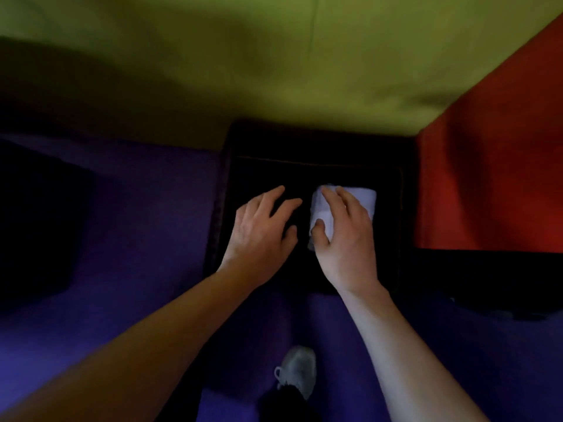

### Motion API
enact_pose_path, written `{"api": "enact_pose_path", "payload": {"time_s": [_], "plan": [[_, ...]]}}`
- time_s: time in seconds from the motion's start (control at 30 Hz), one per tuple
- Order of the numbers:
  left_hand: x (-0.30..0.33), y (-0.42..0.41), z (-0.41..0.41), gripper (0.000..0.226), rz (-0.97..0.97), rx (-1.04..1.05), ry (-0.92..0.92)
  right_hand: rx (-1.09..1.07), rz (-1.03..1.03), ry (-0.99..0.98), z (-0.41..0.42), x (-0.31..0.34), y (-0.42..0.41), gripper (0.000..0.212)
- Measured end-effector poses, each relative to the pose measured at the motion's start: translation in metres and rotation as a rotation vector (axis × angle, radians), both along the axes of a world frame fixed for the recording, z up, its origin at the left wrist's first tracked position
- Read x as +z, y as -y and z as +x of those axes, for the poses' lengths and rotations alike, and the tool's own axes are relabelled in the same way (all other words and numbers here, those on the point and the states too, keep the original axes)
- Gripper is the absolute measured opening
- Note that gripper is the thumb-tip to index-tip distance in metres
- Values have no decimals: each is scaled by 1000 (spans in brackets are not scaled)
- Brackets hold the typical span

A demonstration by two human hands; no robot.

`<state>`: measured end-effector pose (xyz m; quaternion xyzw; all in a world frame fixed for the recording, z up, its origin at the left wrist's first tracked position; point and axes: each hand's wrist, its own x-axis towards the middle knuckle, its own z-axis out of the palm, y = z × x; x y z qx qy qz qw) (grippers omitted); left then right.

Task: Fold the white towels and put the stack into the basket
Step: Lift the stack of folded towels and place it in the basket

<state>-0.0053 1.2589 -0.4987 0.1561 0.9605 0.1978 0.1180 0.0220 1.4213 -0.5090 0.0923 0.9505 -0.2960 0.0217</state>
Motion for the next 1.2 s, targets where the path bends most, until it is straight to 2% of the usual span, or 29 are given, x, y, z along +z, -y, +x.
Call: {"api": "enact_pose_path", "payload": {"time_s": [0.33,0.57,0.9,1.2], "plan": [[184,154,46,43,-32,295,-183,246,-48,-210,-19,180,129,49],[260,264,86,38,-50,595,-191,445,-136,-220,-22,252,260,47],[289,439,130,39,-55,947,-168,726,-254,-128,-19,278,470,43],[256,614,133,38,-27,1119,-99,899,-206,-68,-39,251,656,40]]}}
